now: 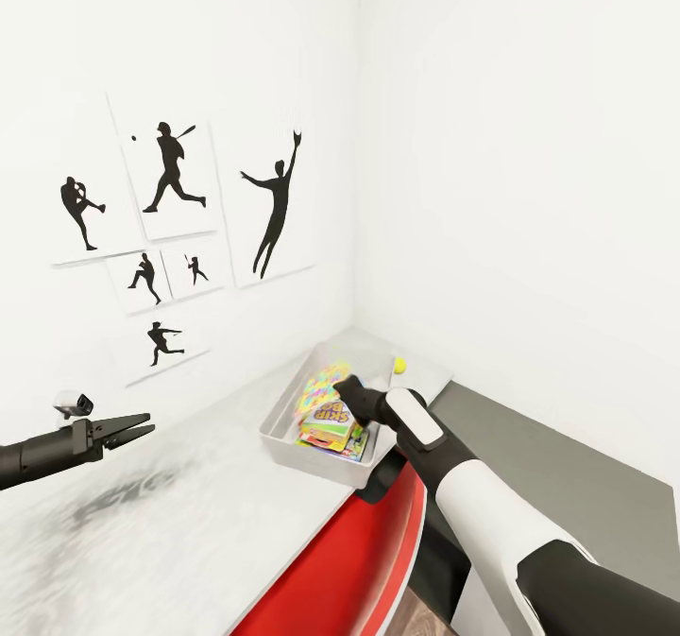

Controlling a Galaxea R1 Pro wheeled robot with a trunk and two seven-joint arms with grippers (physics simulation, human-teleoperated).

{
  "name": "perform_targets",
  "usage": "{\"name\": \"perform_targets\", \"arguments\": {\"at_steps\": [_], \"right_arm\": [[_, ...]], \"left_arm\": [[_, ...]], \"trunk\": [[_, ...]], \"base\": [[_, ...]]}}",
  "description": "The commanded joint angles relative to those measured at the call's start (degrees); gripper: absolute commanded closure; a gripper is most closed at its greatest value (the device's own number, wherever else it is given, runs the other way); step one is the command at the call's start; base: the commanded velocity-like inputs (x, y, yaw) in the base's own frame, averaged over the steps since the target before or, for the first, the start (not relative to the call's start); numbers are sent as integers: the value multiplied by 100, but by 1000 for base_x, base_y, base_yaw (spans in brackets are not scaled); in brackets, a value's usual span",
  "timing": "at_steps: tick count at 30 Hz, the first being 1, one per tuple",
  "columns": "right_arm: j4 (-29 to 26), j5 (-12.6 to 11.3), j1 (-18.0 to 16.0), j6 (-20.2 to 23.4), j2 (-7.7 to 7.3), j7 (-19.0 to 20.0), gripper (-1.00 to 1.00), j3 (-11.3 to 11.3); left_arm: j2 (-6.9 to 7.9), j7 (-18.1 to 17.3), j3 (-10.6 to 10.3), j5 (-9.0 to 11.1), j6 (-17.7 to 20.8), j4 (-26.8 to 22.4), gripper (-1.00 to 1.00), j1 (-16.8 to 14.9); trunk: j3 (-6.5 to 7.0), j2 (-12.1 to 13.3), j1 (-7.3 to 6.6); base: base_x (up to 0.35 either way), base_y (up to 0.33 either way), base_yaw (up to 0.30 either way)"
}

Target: Put all the toys in the child's room - the three board games (two on the bed and one on the table), the two jigsaw puzzles on the table, and the tennis ball on the table - inside the toy box on the table in the child's room.

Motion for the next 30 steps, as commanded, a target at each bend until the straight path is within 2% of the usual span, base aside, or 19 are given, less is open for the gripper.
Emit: {"name": "perform_targets", "arguments": {"at_steps": [1,19,20,30], "right_arm": [[-7,-39,-6,3,0,-109,100,-1],[-5,-66,-6,-62,0,-225,100,-41],[-5,-69,-6,-95,0,-225,-100,-43],[-5,-73,-6,-139,0,-225,-100,-45]], "left_arm": [[2,-21,0,0,60,0,-100,-5],[2,-21,0,0,60,0,-100,-5],[2,-21,0,0,60,0,-100,-5],[2,-21,0,0,60,0,-100,-5]], "trunk": [[-14,-14,4],[-14,-14,4],[-14,-14,4],[-14,-14,4]], "base": [[0,0,0],[0,0,0],[0,0,0],[0,0,0]]}}
